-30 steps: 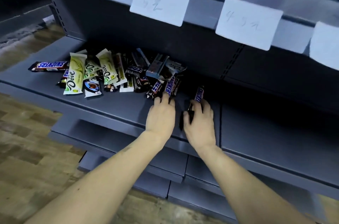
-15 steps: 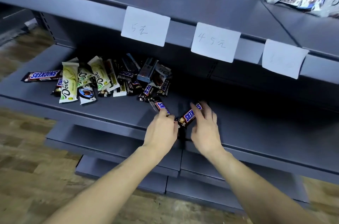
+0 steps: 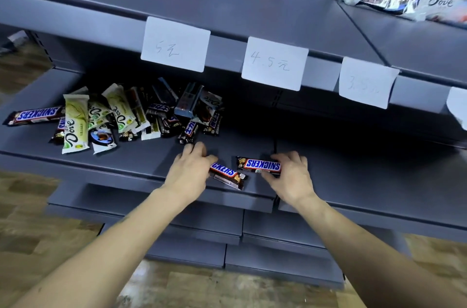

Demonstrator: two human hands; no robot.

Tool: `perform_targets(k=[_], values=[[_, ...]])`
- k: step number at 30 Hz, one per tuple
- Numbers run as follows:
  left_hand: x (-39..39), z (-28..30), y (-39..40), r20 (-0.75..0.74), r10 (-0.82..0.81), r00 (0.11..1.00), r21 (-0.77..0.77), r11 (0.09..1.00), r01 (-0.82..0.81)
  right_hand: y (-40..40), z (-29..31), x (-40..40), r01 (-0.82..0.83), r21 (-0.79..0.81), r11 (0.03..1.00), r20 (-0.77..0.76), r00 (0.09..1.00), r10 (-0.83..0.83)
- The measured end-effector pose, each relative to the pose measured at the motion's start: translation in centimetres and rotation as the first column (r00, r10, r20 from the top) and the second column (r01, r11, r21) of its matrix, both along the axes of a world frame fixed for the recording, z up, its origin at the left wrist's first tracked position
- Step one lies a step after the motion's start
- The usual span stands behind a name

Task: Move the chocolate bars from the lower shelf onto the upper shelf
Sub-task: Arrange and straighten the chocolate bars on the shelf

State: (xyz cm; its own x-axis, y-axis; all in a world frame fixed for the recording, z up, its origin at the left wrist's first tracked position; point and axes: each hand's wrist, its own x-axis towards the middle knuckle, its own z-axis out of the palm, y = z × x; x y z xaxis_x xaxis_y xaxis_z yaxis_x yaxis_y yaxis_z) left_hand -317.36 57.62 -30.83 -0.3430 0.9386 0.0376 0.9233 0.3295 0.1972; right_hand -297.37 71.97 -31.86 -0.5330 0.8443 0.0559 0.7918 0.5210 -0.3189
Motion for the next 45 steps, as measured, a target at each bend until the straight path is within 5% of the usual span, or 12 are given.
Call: perform_targets(k=[10,23,27,30,36,41,45], values=[[0.6,0.7,-1.2,0.044,-0.07,0.997,0.015,0.997,0.069,-0.6,0.9,1.7,-0.01,-0.037,0.999,-0.067,0.998,0.008],[0.9,0.7,-1.5,0.081,0.031,0.996,0.031,0.999,-0.033,-1.3,1.5,1.1,0.08,0.039,0.996,0.009,0.997,-0.08],[0.4,0.8,-1.4,0.172,0.06,0.983,0.05,0.996,-0.069,-1.6,2.5,-0.1,0.144,-0.093,0.985,0.042,0.989,-0.141],[0.0,0.9,-1.4,0.243,0.063,0.968,0.046,0.996,-0.076,-1.6,2.7,-0.9,0.048,-0.139,0.989,-0.02,0.998,-0.051],[-0.8,0.7,-1.9,0.231,0.036,0.972,0.035,0.998,-0.045,-0.1,2.6,-1.6,-0.302,-0.054,0.952,0.312,0.9,0.304],[-1.4,0.5,-3.0,0.21,0.042,0.977,0.072,0.996,-0.058,0.8,2.2,-1.5,-0.2,0.056,0.978,0.324,0.93,0.172],[-1.2,0.6,-4.0,0.166,0.065,0.984,0.09,0.993,-0.081,0.7,1.8,-0.6,-0.042,-0.001,0.999,0.205,0.978,0.041]])
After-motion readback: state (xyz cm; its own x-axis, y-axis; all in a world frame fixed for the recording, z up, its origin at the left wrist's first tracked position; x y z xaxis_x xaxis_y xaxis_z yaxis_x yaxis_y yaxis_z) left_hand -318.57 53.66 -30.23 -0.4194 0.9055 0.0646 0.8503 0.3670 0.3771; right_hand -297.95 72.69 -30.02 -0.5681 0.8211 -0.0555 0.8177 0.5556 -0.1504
